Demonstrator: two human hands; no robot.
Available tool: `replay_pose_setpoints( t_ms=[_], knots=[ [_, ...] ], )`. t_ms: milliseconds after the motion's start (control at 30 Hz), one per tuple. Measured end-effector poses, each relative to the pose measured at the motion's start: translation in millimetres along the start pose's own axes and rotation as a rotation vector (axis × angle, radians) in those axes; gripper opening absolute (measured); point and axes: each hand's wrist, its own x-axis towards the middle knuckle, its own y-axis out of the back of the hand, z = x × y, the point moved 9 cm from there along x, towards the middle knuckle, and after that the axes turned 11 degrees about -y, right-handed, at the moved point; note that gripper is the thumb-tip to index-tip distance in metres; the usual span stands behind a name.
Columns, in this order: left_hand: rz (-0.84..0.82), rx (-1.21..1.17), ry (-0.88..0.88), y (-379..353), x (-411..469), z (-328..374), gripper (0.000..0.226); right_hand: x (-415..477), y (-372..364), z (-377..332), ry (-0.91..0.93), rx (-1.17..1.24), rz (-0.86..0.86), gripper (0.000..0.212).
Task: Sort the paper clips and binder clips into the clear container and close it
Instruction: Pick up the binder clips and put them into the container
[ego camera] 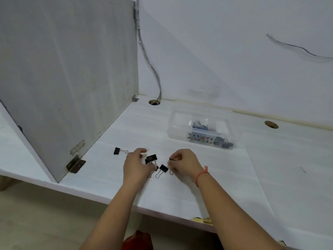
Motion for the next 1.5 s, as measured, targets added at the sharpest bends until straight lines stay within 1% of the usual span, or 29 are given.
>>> replay_pose_setpoints(
  t_ms=[67, 100, 133, 200, 233, 267, 367, 400, 467, 533, 567, 667, 733, 867, 900, 967, 1033, 1100, 1167, 1200, 1233, 1267, 1300, 1333, 1367, 1400, 1433, 1467, 1500],
  knots=[
    [0.08, -0.159, 0.069, 11, -3, -5, 0.023, -1, -1, 9, -0.116, 0.489, -0.119, 0.019],
    [0.109, -0.269, 0.118, 15, -4, -7, 0.012, -2, -5, 10, -0.168, 0.627, -0.183, 0.02],
    [0.121, -0.362, 0.173, 17, -5, -9, 0.008, -3, -10, 11, -0.214, 0.655, -0.227, 0.024],
    [0.093, -0.446, 0.264, 17, -5, -12, 0.018, -5, -18, 10, -0.248, 0.554, -0.263, 0.026],
    [0.068, -0.447, 0.287, 15, -5, -12, 0.021, -7, -22, 8, -0.236, 0.474, -0.26, 0.021],
    [0.045, -0.435, 0.299, 13, -5, -11, 0.022, -8, -25, 4, -0.199, 0.348, -0.233, 0.015],
    [-0.01, -0.352, 0.288, 4, -3, -11, 0.02, -12, -31, 0, -0.034, -0.231, -0.051, 0.024],
    [-0.038, -0.262, 0.25, 2, -1, -9, 0.016, -15, -32, -2, 0.009, -0.345, 0.012, 0.029],
    [-0.142, -0.008, 0.142, -4, 1, 0, 0.009, -17, -34, -3, 0.056, -0.383, 0.05, 0.03],
    [-0.26, 0.209, 0.032, -14, 1, 9, 0.018, -13, -29, 0, 0.031, -0.374, 0.045, 0.03],
    [-0.296, 0.269, -0.012, -18, 1, 12, 0.019, -10, -26, 3, 0.006, -0.4, 0.034, 0.032],
    [-0.298, 0.301, -0.082, -23, 4, 17, 0.019, -7, -20, 9, -0.031, -0.449, 0.018, 0.032],
    [-0.274, 0.3, -0.099, -23, 4, 14, 0.02, -7, -17, 11, -0.011, -0.42, 0.025, 0.03],
    [-0.215, 0.35, -0.127, -18, 4, 9, 0.011, -6, -10, 9, 0.024, -0.347, 0.085, 0.029],
    [-0.202, 0.316, -0.116, -16, 2, 8, 0.012, -7, -9, 8, 0.031, -0.325, 0.103, 0.027],
    [-0.152, 0.17, -0.057, -10, -2, 4, 0.017, -8, -9, 4, 0.042, -0.291, 0.135, 0.022],
    [-0.061, -0.072, 0.089, 0, -8, -5, 0.017, -8, -13, 0, 0.052, -0.322, 0.148, 0.026],
    [0.052, -0.436, 0.317, 6, -14, -18, 0.011, -7, -20, -5, 0.082, -0.407, 0.143, 0.022],
    [0.141, -0.88, 0.537, 2, -21, -24, 0.019, -2, -26, -8, 0.085, -0.457, 0.119, 0.018],
    [0.191, -1.075, 0.608, 2, -22, -24, 0.023, -1, -27, -9, 0.063, -0.434, 0.106, 0.016],
    [0.232, -1.215, 0.651, 3, -22, -24, 0.026, 1, -26, -7, 0.01, -0.336, 0.07, 0.011],
    [0.264, -1.305, 0.673, 4, -21, -26, 0.027, 4, -26, -3, -0.056, -0.138, 0.001, 0.009],
    [0.286, -1.356, 0.677, 8, -19, -28, 0.028, 6, -28, 1, -0.152, 0.148, -0.095, 0.018],
    [0.295, -1.375, 0.669, 11, -16, -31, 0.028, 6, -33, 4, -0.268, 0.483, -0.215, 0.023],
    [0.293, -1.367, 0.651, 15, -13, -33, 0.027, 3, -39, 2, -0.366, 0.83, -0.326, 0.025],
    [0.274, -1.309, 0.621, 20, -10, -34, 0.024, 1, -42, -2, -0.439, 1.104, -0.399, 0.024],
    [0.245, -1.176, 0.577, 28, -6, -37, 0.02, 0, -43, -5, -0.476, 1.267, -0.427, 0.025],
    [0.23, -0.986, 0.519, 39, 0, -40, 0.017, -2, -45, -9, -0.493, 1.356, -0.447, 0.028],
    [0.242, -0.783, 0.453, 52, 5, -43, 0.017, 0, -49, -9, -0.502, 1.391, -0.441, 0.033]
  ],
)
